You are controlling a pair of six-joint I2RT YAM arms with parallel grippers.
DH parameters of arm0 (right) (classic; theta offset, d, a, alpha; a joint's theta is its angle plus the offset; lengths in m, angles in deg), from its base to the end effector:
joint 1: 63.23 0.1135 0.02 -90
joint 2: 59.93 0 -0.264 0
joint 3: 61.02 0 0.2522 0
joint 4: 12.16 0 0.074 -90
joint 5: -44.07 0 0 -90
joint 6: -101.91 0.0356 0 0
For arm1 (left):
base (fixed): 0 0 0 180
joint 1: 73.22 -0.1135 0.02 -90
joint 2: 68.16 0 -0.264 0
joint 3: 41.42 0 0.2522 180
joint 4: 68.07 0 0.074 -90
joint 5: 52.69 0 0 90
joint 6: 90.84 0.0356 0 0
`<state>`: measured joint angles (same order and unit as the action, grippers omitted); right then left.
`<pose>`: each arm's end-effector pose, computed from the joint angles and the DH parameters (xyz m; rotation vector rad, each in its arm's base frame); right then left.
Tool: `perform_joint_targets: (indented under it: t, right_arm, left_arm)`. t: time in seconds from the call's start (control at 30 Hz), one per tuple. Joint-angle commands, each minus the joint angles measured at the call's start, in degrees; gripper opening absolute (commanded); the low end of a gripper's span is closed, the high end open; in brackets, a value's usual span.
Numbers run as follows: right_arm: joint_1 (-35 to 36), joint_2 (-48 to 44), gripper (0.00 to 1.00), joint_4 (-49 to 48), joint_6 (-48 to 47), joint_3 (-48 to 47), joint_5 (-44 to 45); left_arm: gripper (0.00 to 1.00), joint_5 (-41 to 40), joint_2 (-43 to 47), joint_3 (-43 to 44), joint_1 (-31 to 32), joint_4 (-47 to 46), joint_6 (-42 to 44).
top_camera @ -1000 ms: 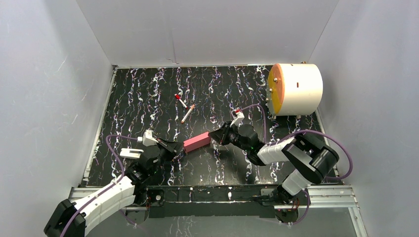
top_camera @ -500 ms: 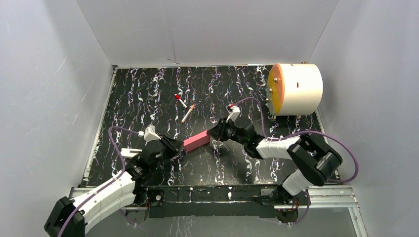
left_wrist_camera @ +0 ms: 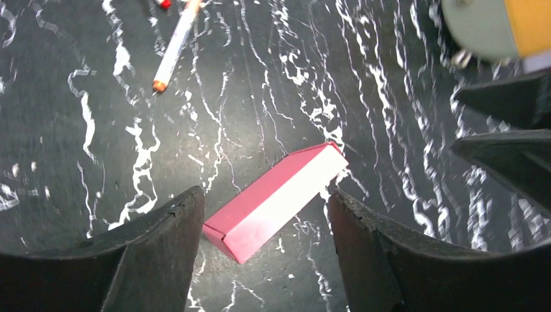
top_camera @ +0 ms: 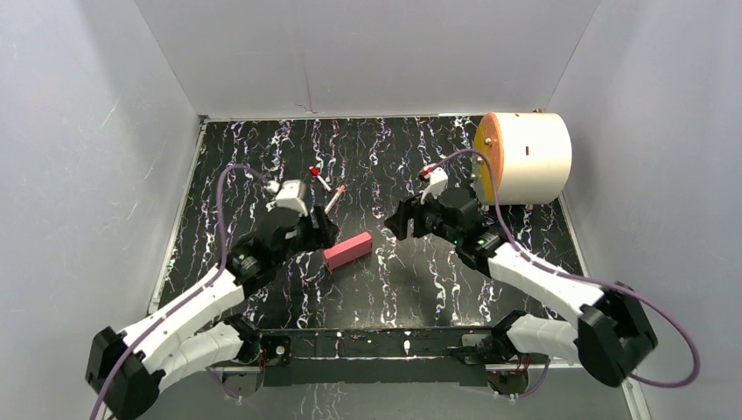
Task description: Fold the paper box
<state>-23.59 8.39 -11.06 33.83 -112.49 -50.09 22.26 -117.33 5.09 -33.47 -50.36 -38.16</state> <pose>0.2047 0.1730 0.2520 -0.3536 1.9318 0.7919 0.1604 -0.1214 0.2638 -0.1385 1.9635 -0.6466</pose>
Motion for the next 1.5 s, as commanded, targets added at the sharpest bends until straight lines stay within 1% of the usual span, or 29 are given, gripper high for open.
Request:
perform_joint_targets:
  t: [0.0,0.07,0.13,0.2,0.3,0.4,0.57,0.7,0.77,0.83,0.87,0.93,1.1,1.27,1.37,1.47]
  right_arm:
    - [-0.10,-9.40,0.85,10.70,-10.19,-2.82,4.76]
    - [-0.09,-14.03,0.90,12.48,-11.94,-2.38,6.86]
    - [-0.12,-18.42,0.93,15.91,-13.59,-2.21,8.23]
    - [-0.14,-22.41,0.96,18.56,-15.36,-2.35,9.80]
    - [-0.09,-27.62,0.98,22.37,-18.28,-2.62,11.30]
    - [-0.09,-32.68,0.98,25.65,-20.62,-3.01,11.21]
    - [-0.14,-39.03,0.98,28.63,-24.14,-2.36,11.23]
    - [-0.11,-42.45,0.98,28.89,-24.80,-1.67,12.68]
    - [-0.10,-43.47,0.98,28.46,-24.96,-1.28,13.54]
    - [-0.10,-44.13,0.97,28.42,-25.15,-1.27,14.18]
    - [-0.10,-44.28,0.97,28.59,-25.16,-1.30,14.31]
    - [-0.12,-45.00,0.97,29.09,-25.15,-1.40,14.87]
    - [-0.12,-48.48,0.96,29.01,-24.66,-0.56,15.89]
    - [-0.13,-51.28,0.96,28.40,-23.83,0.35,17.79]
    - [-0.14,-52.10,0.96,28.59,-23.63,0.39,18.58]
    - [-0.09,-52.90,0.96,28.62,-23.41,0.58,19.60]
  left_arm:
    - [0.69,11.49,-8.72,9.86,0.07,9.07,21.52]
    - [0.70,14.49,-13.14,14.68,0.15,12.30,26.33]
    - [0.70,18.46,-16.46,17.54,0.13,13.84,30.29]
    - [0.71,21.16,-19.02,19.64,0.21,14.45,33.91]
    - [0.71,23.94,-21.82,21.14,0.29,14.34,38.99]
    - [0.70,25.35,-25.25,22.43,0.52,14.38,41.21]
    - [0.65,25.83,-31.77,23.63,1.37,14.19,42.60]
    - [0.55,24.26,-35.37,24.33,2.40,14.18,43.36]
    - [0.44,23.57,-36.31,24.96,3.05,13.99,44.15]
    - [0.29,23.05,-36.83,26.05,3.60,13.84,45.88]
    - [0.24,22.95,-37.01,26.49,3.95,13.69,47.08]
    - [0.19,22.65,-37.41,27.24,4.60,13.19,50.13]
    - [0.17,20.20,-38.97,29.83,6.09,10.31,59.53]
    - [0.18,16.05,-43.25,30.21,7.22,0.47,72.34]
    - [0.19,10.33,-47.66,31.03,8.30,-4.28,79.41]
    - [0.19,5.00,-51.26,29.34,9.62,-10.38,87.41]
